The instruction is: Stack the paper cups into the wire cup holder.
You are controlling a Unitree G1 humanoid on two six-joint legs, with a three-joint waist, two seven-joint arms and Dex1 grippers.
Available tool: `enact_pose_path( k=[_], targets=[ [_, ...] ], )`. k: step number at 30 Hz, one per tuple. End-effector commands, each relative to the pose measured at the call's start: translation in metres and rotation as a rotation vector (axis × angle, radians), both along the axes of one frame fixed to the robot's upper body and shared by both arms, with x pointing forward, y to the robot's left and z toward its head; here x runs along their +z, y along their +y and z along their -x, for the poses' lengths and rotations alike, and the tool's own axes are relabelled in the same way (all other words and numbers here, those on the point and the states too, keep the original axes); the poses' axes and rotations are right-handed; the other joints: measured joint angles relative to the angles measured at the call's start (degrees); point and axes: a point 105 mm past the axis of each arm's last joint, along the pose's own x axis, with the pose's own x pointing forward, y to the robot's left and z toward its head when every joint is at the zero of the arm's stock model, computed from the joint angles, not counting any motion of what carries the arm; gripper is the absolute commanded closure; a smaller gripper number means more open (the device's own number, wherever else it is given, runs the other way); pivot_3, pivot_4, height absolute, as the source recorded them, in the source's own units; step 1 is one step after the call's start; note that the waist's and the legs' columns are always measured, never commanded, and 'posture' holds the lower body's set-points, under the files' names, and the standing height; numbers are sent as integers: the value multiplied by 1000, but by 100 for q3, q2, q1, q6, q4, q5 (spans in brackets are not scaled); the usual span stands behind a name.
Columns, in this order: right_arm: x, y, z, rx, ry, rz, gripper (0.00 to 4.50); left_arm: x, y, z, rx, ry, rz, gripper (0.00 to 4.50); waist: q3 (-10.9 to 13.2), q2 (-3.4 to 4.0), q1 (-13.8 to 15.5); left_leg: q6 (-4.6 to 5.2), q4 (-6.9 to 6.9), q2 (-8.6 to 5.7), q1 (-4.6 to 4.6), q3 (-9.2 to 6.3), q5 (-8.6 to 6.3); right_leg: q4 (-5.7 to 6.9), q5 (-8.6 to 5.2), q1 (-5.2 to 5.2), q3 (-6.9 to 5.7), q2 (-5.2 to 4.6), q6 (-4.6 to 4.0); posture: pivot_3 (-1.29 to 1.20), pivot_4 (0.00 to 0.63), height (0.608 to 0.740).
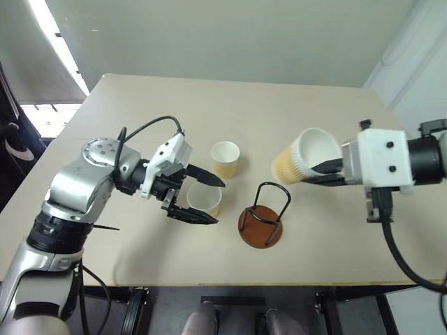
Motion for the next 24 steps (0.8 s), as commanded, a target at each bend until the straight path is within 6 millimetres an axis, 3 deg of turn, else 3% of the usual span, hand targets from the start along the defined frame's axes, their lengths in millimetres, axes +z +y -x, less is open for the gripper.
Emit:
enact_pose_path(
  k=[1, 12, 22, 24],
  targets=[
    [-4, 7, 9, 39, 34, 24, 4448, 6, -1, 1, -25, -39, -3, 0, 0, 0, 0, 0, -1, 0, 0, 0, 0, -2, 0, 0, 0, 0, 0, 0, 150, 740],
    [-25, -2, -1, 27, 41, 109, 4448, 0, -2, 7, -30, -35, 2, 0, 0, 0, -3, 1, -4, 1, -2, 1, -1, -5, 0, -1, 1, -2, 0, 0, 150, 740],
    [-37, 4, 0, 57, 71, 86, 4448, 0, -2, 7, -26, -38, 4, 0, 0, 0, -4, 1, -4, 1, -1, 2, -1, -4, 0, 0, 1, -2, 0, 0, 150, 740],
    [-38, 6, 0, 58, 72, 78, 4074, 0, -2, 7, -25, -38, 5, 0, 0, 0, -5, 1, -3, 1, -1, 2, -1, -3, 0, 0, 1, -2, 0, 0, 150, 740]
  ],
)
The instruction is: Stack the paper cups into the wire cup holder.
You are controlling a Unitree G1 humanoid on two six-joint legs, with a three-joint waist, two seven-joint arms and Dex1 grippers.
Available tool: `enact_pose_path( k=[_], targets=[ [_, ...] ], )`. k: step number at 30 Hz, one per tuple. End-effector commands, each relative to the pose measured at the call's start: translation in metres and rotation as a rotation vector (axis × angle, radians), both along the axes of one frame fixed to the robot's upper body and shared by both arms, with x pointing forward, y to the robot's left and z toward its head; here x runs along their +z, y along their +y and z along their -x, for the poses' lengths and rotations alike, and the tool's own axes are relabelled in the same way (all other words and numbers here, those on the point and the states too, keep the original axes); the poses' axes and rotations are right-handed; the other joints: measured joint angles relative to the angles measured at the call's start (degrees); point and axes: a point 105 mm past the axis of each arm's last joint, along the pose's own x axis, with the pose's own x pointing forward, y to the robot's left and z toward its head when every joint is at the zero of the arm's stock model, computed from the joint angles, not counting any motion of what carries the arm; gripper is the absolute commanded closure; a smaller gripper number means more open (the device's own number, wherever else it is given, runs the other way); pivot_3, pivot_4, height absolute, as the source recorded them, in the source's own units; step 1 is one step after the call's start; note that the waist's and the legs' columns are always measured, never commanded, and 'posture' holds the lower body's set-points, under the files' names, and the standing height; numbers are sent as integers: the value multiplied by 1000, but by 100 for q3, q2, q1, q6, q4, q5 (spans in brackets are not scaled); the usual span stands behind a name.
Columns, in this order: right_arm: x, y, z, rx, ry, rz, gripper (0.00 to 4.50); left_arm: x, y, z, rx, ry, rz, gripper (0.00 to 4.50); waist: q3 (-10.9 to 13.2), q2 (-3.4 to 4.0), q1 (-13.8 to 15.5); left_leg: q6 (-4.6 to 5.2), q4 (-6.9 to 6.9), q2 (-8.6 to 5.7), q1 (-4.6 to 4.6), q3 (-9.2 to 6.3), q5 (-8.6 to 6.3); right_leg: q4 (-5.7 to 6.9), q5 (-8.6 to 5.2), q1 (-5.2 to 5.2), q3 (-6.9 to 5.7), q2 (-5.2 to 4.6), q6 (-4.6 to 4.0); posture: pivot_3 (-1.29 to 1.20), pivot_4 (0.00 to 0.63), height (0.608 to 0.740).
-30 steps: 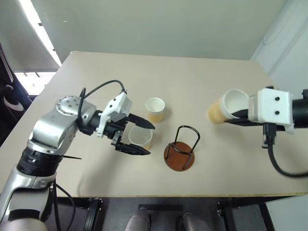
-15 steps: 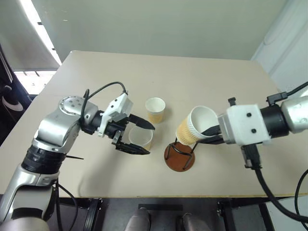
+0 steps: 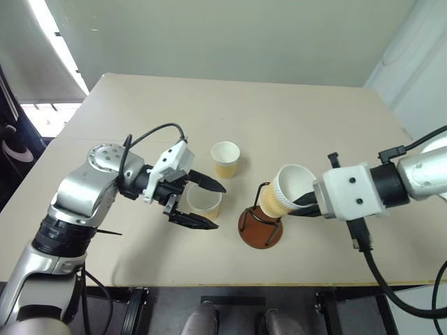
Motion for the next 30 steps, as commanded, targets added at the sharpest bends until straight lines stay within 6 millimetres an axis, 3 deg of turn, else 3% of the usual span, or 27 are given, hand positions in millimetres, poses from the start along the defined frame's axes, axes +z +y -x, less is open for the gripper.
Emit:
enact_pose_path(
  k=[1, 8, 13, 21, 25, 30],
  targets=[
    [1, 4, -1, 2, -28, -12, 3891, 9, -2, 3, -14, -42, 16, 0, 0, 0, 0, 0, 0, 0, 0, 0, 0, 0, 0, 0, 0, 0, 0, 0, 150, 740],
    [2, 8, -5, -9, -52, -43, 1553, 8, -2, 2, -10, -42, 18, 0, 0, 0, 2, 0, 0, 0, 0, 0, 0, 0, 0, 0, 0, 0, 0, 0, 150, 740],
    [16, 9, -10, -43, -31, -153, 1553, 9, 0, -2, 13, -91, -7, 0, 0, -1, 0, 0, 0, 0, 0, 0, 0, 1, 0, 0, 0, 0, 0, 0, 150, 740],
    [55, 10, -8, -81, 77, -425, 1553, 19, 15, -11, 62, -385, -187, 0, 0, 0, -2, -1, -2, -1, 0, 0, 0, -3, 0, -3, 1, 1, 0, 0, 150, 740],
    [63, 9, -6, -81, 120, -482, 1553, 20, 19, -12, 82, -514, -291, 0, 0, 0, -2, -1, -3, -1, 0, -1, 0, -7, 0, -3, 1, 1, -1, 0, 150, 740],
    [61, 1, -7, -117, 179, -464, 1553, 14, 15, 2, 63, -557, -340, 0, 0, 1, -8, -1, -7, -1, -1, -1, 0, -6, -1, -4, 1, 1, -2, 0, 150, 740]
  ],
)
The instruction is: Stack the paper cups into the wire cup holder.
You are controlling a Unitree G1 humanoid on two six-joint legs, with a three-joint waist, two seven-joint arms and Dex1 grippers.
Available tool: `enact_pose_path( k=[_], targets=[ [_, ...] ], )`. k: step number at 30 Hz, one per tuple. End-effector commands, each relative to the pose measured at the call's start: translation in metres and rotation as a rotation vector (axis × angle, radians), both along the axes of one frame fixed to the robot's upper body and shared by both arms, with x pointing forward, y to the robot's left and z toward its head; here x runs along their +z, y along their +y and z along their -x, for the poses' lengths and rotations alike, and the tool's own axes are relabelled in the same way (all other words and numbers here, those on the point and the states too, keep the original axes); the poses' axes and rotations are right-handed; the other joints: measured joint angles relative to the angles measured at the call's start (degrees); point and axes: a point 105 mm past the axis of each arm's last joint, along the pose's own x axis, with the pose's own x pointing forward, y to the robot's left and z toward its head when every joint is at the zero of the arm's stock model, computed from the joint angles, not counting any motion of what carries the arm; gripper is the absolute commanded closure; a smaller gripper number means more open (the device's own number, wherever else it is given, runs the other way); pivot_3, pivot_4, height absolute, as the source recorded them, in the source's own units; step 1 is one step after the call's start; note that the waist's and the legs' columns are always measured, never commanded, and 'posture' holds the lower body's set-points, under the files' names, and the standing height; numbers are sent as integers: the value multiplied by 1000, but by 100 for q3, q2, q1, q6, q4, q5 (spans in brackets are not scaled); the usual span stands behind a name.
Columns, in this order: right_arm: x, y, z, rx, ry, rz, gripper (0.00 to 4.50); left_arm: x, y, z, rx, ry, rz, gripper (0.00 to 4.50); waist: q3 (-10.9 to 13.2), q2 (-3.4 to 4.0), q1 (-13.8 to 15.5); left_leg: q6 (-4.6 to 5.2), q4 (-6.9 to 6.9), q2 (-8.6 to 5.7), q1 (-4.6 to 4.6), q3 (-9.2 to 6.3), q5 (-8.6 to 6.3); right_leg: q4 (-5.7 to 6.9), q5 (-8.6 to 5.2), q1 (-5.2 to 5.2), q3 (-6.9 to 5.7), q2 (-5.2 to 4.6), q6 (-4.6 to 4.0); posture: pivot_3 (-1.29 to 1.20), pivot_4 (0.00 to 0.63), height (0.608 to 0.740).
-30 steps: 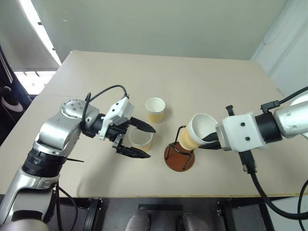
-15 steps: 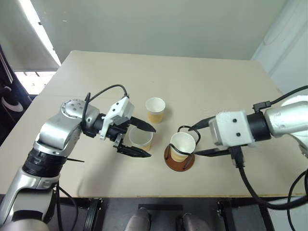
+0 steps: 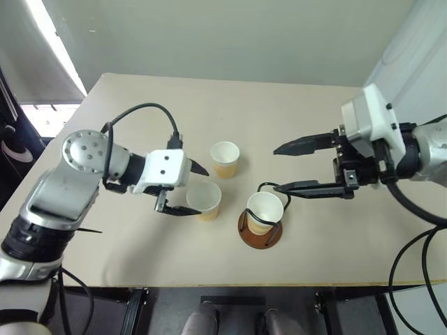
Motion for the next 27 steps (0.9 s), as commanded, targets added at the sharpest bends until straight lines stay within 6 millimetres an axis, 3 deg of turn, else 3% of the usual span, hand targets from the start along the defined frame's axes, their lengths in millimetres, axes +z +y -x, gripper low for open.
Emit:
enact_pose_path(
  k=[1, 7, 15, 27],
  targets=[
    [11, -11, 3, -24, 8, -4, 1553, 4, -4, 13, -20, -63, -45, 0, 0, 0, 0, 0, -1, 0, -1, 0, 0, 1, 0, -2, -1, 0, -1, 0, 150, 740],
    [12, -19, 3, -33, 49, 17, 1553, -4, -3, 19, -17, -76, -91, 0, -1, 2, 0, -3, -4, 0, 1, 0, 0, 5, -2, -2, 0, 0, -4, 0, 150, 740],
    [14, -22, 3, -45, 69, 24, 1553, -21, 6, 6, 19, -115, -174, 0, -1, 3, -1, -6, -5, 0, 0, 0, -2, 11, -4, -6, 0, 0, -8, 0, 150, 740],
    [14, -25, 4, -62, 64, 23, 1553, -43, 0, -1, 7, -107, -211, 0, -2, 3, 1, -8, -4, 0, 0, 0, -3, 15, -5, -8, 0, -1, -10, 0, 150, 740]
  ],
)
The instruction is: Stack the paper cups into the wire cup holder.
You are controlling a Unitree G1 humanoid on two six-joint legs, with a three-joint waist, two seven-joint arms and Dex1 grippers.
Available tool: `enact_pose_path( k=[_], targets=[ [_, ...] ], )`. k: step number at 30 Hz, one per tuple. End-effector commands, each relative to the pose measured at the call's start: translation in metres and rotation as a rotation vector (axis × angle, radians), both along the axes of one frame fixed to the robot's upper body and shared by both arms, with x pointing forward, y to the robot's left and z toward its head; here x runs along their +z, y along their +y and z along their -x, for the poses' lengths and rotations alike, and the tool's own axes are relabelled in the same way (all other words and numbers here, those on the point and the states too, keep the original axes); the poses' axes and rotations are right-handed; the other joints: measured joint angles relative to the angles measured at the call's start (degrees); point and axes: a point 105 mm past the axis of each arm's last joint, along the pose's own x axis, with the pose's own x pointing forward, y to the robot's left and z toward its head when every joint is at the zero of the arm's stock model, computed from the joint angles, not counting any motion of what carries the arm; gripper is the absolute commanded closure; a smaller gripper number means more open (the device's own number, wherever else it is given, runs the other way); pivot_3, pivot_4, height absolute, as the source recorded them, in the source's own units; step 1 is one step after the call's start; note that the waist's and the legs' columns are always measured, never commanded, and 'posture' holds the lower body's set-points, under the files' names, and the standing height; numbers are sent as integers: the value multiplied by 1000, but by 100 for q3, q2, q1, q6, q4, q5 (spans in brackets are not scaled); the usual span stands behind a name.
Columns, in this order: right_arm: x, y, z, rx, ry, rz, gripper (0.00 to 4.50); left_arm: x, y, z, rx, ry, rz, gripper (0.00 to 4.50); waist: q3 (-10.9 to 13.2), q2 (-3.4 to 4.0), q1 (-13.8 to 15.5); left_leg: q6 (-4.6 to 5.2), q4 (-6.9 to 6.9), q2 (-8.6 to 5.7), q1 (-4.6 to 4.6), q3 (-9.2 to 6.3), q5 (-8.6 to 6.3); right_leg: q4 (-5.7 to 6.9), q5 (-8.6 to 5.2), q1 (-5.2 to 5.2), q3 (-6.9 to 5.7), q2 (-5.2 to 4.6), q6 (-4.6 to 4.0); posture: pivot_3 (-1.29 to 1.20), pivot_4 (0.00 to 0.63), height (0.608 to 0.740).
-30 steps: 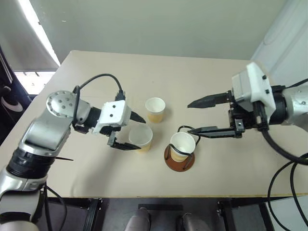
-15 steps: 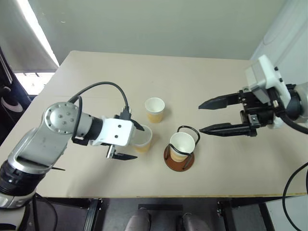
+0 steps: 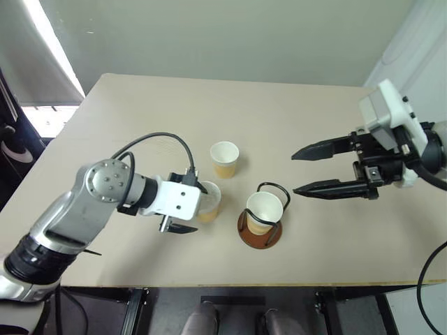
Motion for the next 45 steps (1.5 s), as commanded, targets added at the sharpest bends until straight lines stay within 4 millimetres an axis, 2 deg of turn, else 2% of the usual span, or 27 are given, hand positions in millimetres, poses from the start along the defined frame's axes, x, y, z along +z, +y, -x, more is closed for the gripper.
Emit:
enact_pose_path(
  k=[1, 7, 9, 13, 20, 26, 29, 35, 39, 45],
  targets=[
    [13, -4, 4, -10, -65, -19, 1553, -2, 2, -6, -1, -27, -19, 0, 0, 0, 0, 0, 0, 0, 0, 0, 0, 0, 0, 0, 0, 0, 0, 0, 150, 740],
    [11, -5, 3, -23, -65, -18, 1553, -2, 3, -21, 13, -54, -24, 0, 0, 0, 12, -1, 1, 0, -1, 0, 0, 6, -2, -3, 0, 0, -3, 0, 150, 740],
    [10, -5, 4, -25, -65, -18, 1503, -2, 1, -23, 9, -47, -13, 380, 0, 0, 9, -1, 1, -1, -1, 0, -1, 5, -2, -2, 0, -1, -3, 0, 150, 740],
    [9, -5, 4, -28, -64, -14, 1503, -3, -2, -23, -6, -31, -5, 1676, 0, 0, 6, -1, 1, -1, -1, 1, -1, 6, -2, -5, 0, -1, -3, 0, 150, 740],
    [9, -6, 4, -32, -65, -11, 1503, 0, -9, -14, -45, 20, 25, 4419, 0, 0, 8, -1, 1, -1, -1, 1, -1, 5, -2, -4, 0, 0, -3, 0, 150, 740],
    [9, -5, 4, -32, -53, -20, 1503, -1, -7, -4, -78, 70, 12, 4468, 0, 0, 8, 0, 2, -1, -1, 1, -1, 5, -2, -4, 0, 0, -3, 0, 150, 740],
    [7, -7, 3, -34, -42, -14, 1503, 7, -7, 0, -96, 97, 30, 4468, 0, 0, 8, 0, 2, -1, -1, 1, 0, 6, -2, -4, 0, 0, -2, 0, 150, 740],
    [-1, -16, -2, -51, -13, 21, 1503, 34, -13, 6, -126, 134, 112, 4468, 0, 0, 17, 0, 4, -1, -2, 1, -1, 6, -2, -3, 0, -1, -2, 0, 150, 740],
    [-11, -23, -4, -56, 15, 62, 1503, 63, -24, 13, -175, 160, 204, 4468, 0, 0, 23, 0, 3, 0, -2, 1, -1, 6, -2, -3, -1, -1, -2, 0, 150, 740],
    [-22, -32, -8, -79, 12, 93, 1503, 91, -36, 19, -245, 163, 276, 4468, 0, 0, 20, 1, 6, 0, -2, 4, -1, 7, -2, -1, 0, -1, -2, 0, 150, 740]
  ],
)
